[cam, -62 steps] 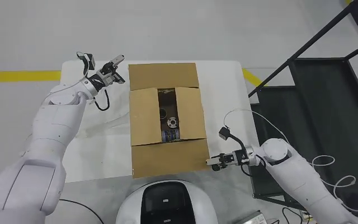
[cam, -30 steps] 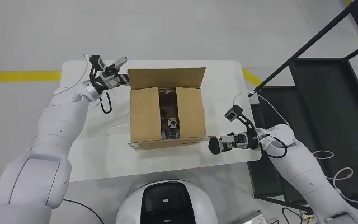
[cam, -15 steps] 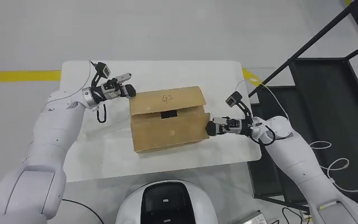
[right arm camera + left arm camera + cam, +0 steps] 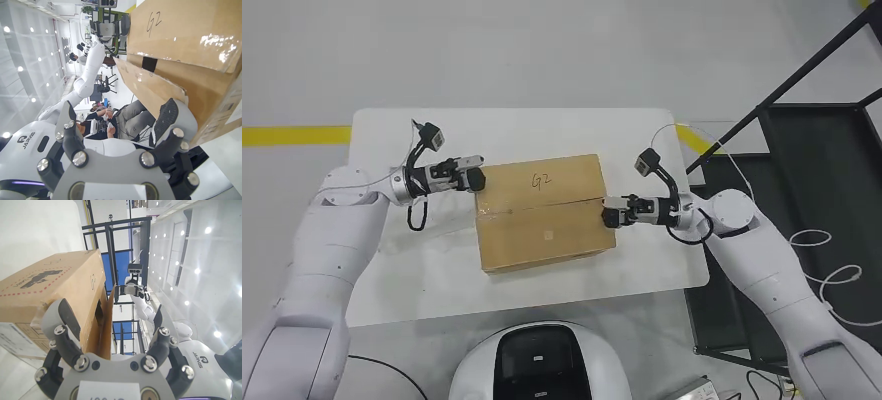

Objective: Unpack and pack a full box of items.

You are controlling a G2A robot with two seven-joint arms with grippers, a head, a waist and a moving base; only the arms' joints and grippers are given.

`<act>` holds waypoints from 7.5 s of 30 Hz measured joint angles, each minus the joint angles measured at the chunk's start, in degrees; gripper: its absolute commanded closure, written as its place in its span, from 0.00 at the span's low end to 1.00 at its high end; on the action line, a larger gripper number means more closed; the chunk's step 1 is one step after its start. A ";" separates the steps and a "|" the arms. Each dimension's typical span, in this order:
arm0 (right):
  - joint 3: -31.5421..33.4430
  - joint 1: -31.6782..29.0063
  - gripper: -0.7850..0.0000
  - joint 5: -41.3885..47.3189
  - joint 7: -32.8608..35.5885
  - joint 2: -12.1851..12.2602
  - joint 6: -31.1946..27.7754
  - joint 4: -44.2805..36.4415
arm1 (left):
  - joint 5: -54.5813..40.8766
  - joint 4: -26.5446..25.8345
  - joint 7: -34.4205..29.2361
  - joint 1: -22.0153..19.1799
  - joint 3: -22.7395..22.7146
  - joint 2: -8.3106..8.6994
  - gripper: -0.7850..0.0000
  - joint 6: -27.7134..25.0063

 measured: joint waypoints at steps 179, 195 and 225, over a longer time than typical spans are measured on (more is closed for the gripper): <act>-12.66 17.46 0.00 -6.87 0.45 -6.91 3.50 15.33 | -14.48 -44.68 64.50 56.69 -16.31 -0.10 1.00 -1.50; -12.66 17.46 0.00 -6.87 0.45 -6.91 3.50 15.33 | -3.82 -57.51 68.07 56.40 -12.89 -1.02 1.00 1.87; -3.33 10.32 0.00 -4.96 3.04 -4.32 -0.06 11.86 | 22.40 -58.20 76.39 48.62 -3.44 -3.01 1.00 17.08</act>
